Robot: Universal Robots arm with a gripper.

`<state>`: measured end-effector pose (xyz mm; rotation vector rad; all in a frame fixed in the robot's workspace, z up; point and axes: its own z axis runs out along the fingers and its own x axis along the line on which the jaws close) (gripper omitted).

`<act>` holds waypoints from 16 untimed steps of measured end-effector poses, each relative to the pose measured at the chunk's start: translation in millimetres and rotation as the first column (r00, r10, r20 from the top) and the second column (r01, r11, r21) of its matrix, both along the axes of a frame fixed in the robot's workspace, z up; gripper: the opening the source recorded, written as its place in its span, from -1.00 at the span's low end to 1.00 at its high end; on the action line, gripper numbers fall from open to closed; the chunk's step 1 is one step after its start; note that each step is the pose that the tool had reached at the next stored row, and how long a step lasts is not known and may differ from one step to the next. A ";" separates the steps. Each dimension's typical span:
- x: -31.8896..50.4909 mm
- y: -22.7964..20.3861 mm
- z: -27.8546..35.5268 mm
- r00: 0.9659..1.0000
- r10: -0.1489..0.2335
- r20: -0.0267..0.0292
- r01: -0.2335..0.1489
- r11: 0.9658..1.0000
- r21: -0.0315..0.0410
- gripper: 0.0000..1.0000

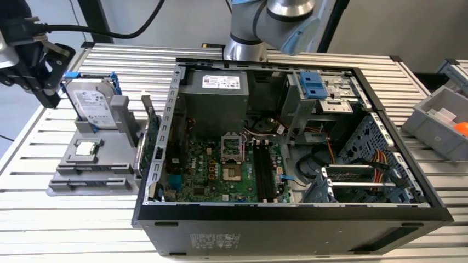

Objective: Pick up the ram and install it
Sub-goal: 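Reach for the ram, then pick up the ram and move it above insertion slot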

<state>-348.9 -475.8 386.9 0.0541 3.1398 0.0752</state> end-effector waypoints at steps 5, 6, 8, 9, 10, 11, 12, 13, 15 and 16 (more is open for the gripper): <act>-0.4 -7.7 -0.3 1.000 0.000 0.000 0.000 1.000 0.000 -1.00; -0.5 -9.0 -0.4 1.000 0.000 0.000 0.000 1.000 0.000 -1.00; -0.6 -11.8 -0.6 1.000 0.000 0.000 0.000 1.000 0.000 -1.00; -0.6 -13.3 -0.7 1.000 0.000 0.000 0.000 1.000 0.000 -1.00; -0.6 -14.2 -0.8 1.000 0.000 0.000 0.000 1.000 0.000 -1.00; -0.7 -14.6 -0.9 1.000 0.000 0.000 0.000 1.000 0.000 -1.00; -0.7 -14.6 -0.9 1.000 0.000 0.000 0.000 1.000 0.000 -1.00; -0.7 -14.6 -0.9 1.000 0.000 0.000 0.000 1.000 0.000 -1.00; -0.6 -14.4 -1.0 1.000 0.002 0.000 -0.002 1.000 0.000 -1.00; -0.6 -14.4 -1.0 1.000 0.003 0.000 -0.003 1.000 0.000 -1.00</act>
